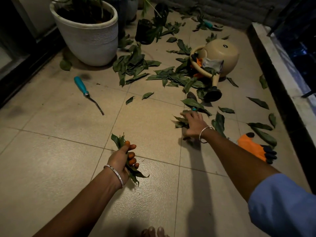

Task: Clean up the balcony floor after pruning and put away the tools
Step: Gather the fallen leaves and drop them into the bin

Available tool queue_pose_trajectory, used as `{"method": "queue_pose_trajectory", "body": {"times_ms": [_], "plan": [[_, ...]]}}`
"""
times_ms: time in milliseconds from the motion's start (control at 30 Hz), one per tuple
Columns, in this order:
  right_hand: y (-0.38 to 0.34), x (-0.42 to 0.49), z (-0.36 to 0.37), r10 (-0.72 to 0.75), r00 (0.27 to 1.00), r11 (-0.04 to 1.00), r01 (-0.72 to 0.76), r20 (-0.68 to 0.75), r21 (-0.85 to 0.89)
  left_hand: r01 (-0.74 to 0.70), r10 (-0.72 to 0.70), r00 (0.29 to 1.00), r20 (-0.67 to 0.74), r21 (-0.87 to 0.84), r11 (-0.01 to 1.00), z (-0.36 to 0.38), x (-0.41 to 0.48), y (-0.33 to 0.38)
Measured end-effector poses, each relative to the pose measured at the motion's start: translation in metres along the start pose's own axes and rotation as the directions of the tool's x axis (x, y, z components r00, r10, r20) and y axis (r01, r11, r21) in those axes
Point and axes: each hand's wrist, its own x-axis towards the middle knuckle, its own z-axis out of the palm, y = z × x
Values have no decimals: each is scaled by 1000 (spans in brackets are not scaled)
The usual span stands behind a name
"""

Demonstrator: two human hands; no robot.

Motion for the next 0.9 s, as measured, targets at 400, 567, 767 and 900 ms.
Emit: {"method": "queue_pose_trajectory", "body": {"times_ms": [400, 567, 767, 900], "plan": [[15, -56, 82, 104, 959, 994, -91, -266, 59, -1, 1, 1000, 11, 8, 1000, -5, -11, -3], [-3, -87, 108, 156, 929, 987, -157, -336, 24, -5, 5, 1000, 8, 37, 999, -3, -24, -8], [4, -105, 90, 293, 848, 938, -165, -442, 304, -2, 2, 1000, 0, 69, 998, -3, -37, -14], [23, -97, 55, 642, 667, 694, -294, -379, 658, 6, -5, 1000, -13, 88, 996, -2, -44, -20]]}}
